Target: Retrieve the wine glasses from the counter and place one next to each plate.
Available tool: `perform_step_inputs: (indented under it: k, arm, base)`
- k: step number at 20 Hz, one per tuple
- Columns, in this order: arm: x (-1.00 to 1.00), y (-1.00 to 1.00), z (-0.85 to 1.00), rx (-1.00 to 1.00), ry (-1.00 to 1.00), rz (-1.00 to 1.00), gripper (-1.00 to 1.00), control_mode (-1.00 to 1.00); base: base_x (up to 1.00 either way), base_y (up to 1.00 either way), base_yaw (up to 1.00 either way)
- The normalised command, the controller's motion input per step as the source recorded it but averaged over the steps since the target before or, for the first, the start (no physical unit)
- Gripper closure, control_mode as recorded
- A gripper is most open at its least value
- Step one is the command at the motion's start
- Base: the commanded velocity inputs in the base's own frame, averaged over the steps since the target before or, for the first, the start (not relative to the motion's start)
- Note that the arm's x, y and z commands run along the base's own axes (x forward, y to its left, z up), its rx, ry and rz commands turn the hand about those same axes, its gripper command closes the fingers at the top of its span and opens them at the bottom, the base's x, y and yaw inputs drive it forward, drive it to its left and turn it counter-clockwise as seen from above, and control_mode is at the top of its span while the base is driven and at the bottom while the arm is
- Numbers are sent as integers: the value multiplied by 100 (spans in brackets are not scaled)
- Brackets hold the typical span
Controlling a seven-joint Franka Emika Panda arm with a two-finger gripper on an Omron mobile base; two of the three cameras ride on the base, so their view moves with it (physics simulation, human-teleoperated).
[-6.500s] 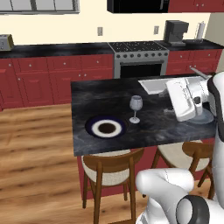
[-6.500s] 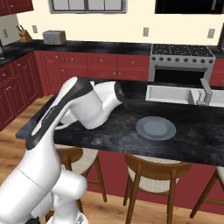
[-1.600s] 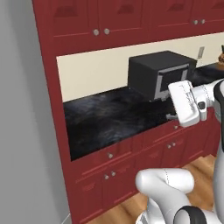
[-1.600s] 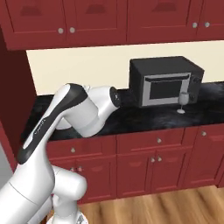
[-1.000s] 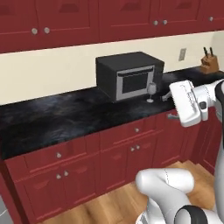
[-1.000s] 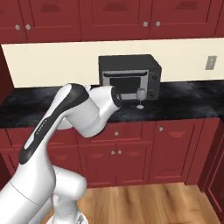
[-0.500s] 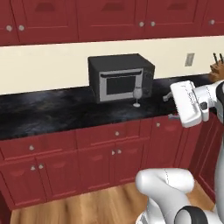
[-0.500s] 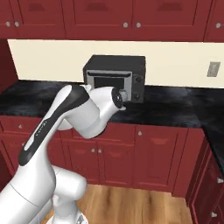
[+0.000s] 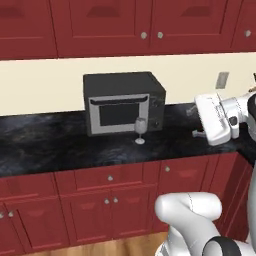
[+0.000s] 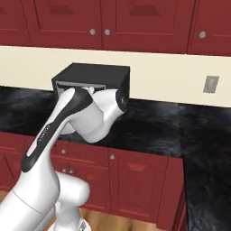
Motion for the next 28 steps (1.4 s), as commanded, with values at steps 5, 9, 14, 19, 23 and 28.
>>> perform_step_inputs:
  k: [5,9,14,19,23,28]
  arm:
    - [0,0,0,0,0,0,-100,100]
    - [0,0,0,0,0,0,-100,100]
    - [0,0,0,0,0,0,-100,100]
    - [0,0,0,0,0,0,-100,100]
    - [0,0,0,0,0,0,-100,100]
    - [0,0,0,0,0,0,-100,100]
  base:
    - [84,3,7]
    - [61,0,0]
    - [19,0,-1]
    - [0,0,-10]
    - [3,0,-18]
    - [12,0,-11]
